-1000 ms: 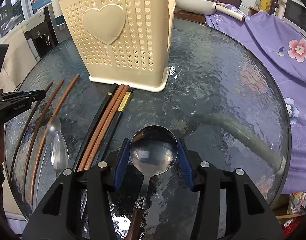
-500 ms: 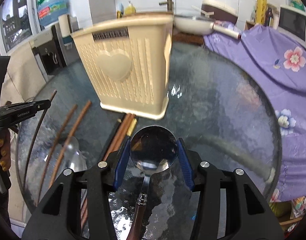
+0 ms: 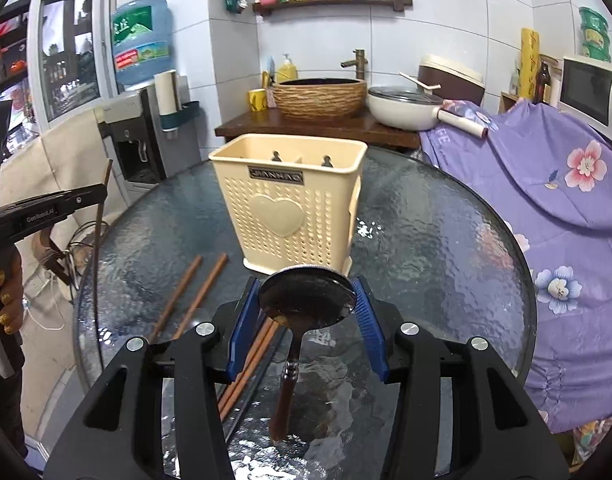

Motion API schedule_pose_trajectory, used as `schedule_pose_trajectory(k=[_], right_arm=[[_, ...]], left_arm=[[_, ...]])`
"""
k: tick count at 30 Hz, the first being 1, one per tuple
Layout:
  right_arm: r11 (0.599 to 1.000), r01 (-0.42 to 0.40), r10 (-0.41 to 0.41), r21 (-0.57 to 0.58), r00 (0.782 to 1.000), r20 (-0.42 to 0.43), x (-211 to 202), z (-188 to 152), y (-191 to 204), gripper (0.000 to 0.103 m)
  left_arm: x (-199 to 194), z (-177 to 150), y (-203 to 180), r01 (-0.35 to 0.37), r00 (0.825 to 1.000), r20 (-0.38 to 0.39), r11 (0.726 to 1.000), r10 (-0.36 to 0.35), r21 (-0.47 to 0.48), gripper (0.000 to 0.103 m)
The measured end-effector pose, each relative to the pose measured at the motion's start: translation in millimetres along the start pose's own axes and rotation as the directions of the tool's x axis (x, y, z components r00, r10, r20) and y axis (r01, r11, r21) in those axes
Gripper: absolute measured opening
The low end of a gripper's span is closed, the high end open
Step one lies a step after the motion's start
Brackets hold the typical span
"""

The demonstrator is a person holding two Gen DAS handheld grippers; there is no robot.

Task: Organize utensils
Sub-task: 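Lift and carry the ladle with the right tool while the left tool carries the chopstick to the basket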

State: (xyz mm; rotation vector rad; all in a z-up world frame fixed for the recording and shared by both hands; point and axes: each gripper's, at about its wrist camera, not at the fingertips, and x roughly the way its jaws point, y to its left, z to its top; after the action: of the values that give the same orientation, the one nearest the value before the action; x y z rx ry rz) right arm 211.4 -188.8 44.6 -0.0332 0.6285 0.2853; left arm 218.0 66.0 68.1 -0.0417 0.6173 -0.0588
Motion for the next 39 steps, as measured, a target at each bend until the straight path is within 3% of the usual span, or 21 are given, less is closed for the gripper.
schedule_pose_trajectory(k=[9, 28, 34, 39], right_arm=[[0.999, -0.033, 0.034, -0.021, 0.999, 0.004, -10, 5, 3, 0.048], [0.994, -0.106, 0.106, -0.034, 0.994, 0.015, -18, 23, 4, 0.048], [0.989, -0.139, 0.142, -0.047, 0.988, 0.056, -26, 46, 7, 0.048], [0.987, -0.135, 0.146, -0.09, 0.979, 0.14, -38, 85, 11, 0.048]], left_arm=[[-25, 9, -3, 0.002, 0.998, 0.062, 1.0, -0.004, 0.031, 0.007], [-41, 34, -2, 0.014, 0.99, 0.141, 1.0, -0.015, 0.012, 0.007], [-53, 63, -7, 0.071, 0.979, 0.192, 0.997, -0.069, -0.004, 0.007], [-69, 101, -11, 0.153, 0.954, 0.267, 0.988, -0.138, -0.036, 0.007]])
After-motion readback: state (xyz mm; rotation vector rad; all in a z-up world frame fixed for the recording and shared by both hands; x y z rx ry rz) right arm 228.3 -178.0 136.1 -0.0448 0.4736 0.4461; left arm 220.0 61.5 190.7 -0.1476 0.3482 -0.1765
